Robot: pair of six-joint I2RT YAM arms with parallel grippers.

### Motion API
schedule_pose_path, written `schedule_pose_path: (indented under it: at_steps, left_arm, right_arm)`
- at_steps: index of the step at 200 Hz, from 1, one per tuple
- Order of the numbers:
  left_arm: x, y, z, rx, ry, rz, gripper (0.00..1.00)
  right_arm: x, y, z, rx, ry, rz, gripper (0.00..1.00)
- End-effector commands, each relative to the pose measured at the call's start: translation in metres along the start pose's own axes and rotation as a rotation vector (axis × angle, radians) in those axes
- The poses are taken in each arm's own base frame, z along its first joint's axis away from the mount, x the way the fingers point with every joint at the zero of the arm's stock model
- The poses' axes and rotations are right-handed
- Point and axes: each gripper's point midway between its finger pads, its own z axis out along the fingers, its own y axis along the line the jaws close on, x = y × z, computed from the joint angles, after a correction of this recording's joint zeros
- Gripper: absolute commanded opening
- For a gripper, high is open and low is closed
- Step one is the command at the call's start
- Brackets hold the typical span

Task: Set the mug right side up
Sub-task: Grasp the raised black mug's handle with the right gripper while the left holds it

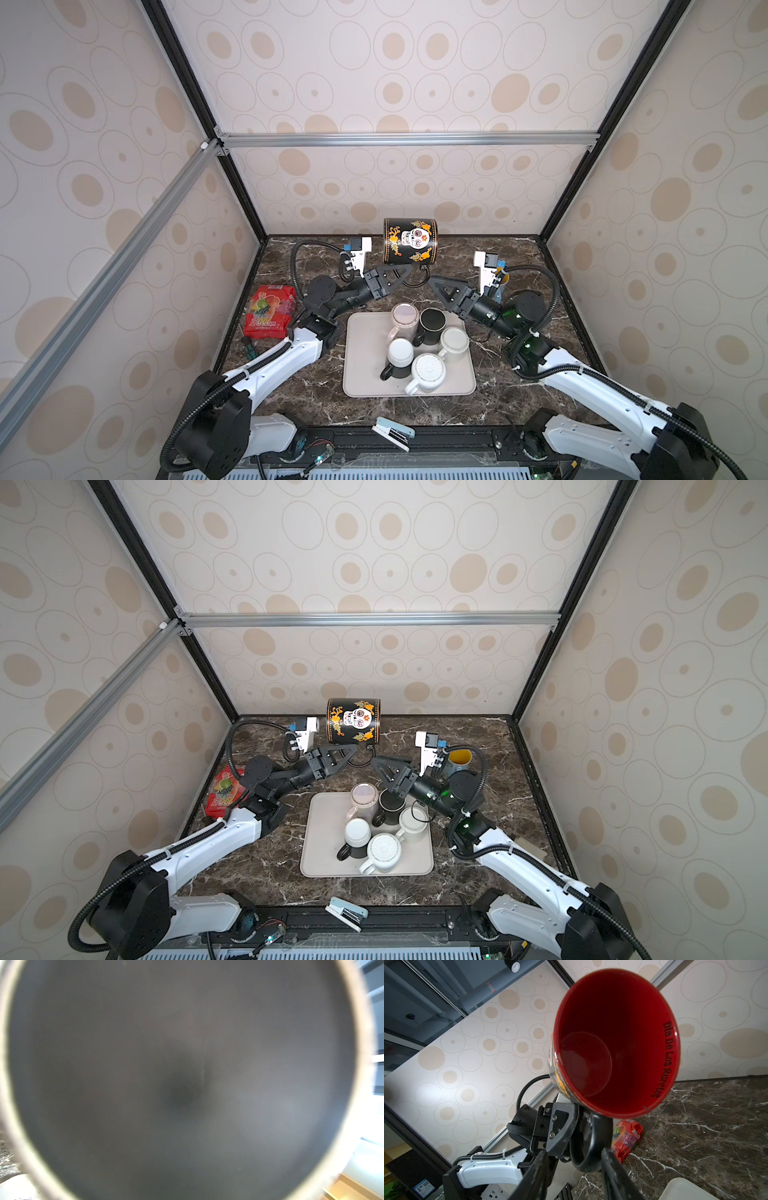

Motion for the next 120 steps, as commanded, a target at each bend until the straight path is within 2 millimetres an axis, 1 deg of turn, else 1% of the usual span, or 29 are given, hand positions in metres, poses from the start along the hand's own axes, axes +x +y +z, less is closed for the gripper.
schedule_pose_path:
  at_steps: [1,25,61,84,111,120]
  left_arm:
    - [-0.019,-0.077,-0.007,0.241,-0.063,0.171,0.0]
    - [-0.018,-0.078,-0.007,0.249,-0.057,0.171,0.0]
    - [-0.013,-0.078,-0.005,0.264,-0.04,0.165,0.0]
    - [-0.009,-0.08,-0.003,0.285,-0.033,0.158,0.0]
    - [-0.004,-0.078,0.001,0.286,-0.019,0.149,0.0]
    - [-0.003,-0.078,0.002,0.292,-0.016,0.146,0.0]
  right_arm:
    - [-0.014,0.015,0.007,-0.059,-0.03,-0.005,0.43]
    - [-0.016,0.014,0.012,-0.071,-0.034,0.004,0.42]
    - [-0.022,0.018,0.02,-0.101,-0.042,0.01,0.4]
    - [-0.023,0.018,0.025,-0.112,-0.041,0.027,0.36]
    - [-0.025,0.017,0.031,-0.127,-0.042,0.05,0.33]
    - [-0.025,0.016,0.033,-0.126,-0.042,0.055,0.3]
